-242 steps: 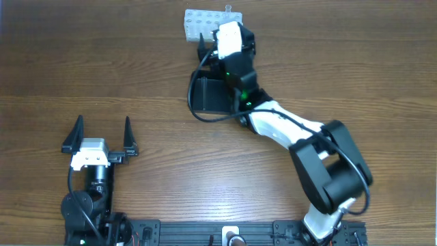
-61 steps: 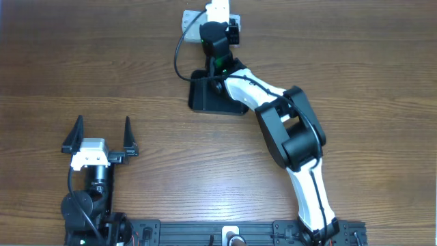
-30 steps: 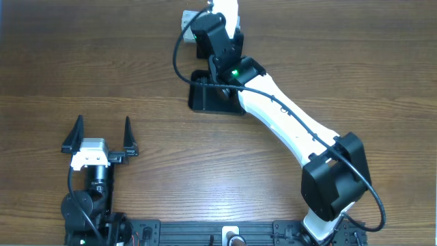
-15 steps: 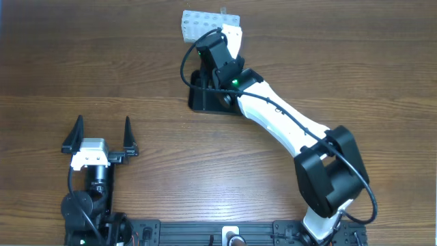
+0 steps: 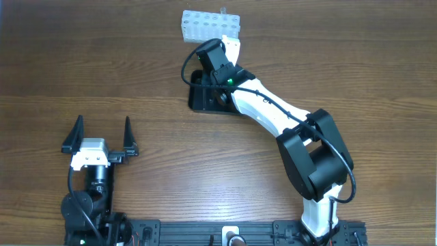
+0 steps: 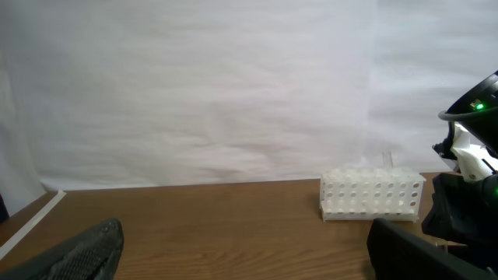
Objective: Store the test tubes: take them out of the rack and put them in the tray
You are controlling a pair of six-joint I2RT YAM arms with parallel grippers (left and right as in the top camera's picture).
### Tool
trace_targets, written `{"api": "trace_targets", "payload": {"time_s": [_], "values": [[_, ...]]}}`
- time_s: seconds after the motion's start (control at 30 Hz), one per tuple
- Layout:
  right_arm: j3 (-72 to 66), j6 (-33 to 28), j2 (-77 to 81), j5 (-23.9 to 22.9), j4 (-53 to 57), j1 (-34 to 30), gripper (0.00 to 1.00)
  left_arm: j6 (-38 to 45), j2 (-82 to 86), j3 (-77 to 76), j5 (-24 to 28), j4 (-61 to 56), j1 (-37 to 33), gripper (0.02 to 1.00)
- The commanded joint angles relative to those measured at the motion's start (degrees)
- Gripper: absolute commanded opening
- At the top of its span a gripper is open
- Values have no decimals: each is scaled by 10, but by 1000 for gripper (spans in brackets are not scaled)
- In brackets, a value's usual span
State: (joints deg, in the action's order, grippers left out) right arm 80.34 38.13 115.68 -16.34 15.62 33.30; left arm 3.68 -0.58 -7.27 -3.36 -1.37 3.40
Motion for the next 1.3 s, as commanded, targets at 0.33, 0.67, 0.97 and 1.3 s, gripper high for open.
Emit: {"api": "trace_targets", "payload": {"time_s": [0.33,0.67,0.97,1.3], "values": [[-6,6,13,4,9,0,25,8,4,2,6,-2,-3,1000],[-6,6,35,5,9,5,53,8,4,2,6,-2,-3,1000],[-6,6,35,5,9,5,154,8,4,2,6,-2,-3,1000],[-2,-27,19,26,10,7,362,8,4,2,6,-2,-3,1000]]}}
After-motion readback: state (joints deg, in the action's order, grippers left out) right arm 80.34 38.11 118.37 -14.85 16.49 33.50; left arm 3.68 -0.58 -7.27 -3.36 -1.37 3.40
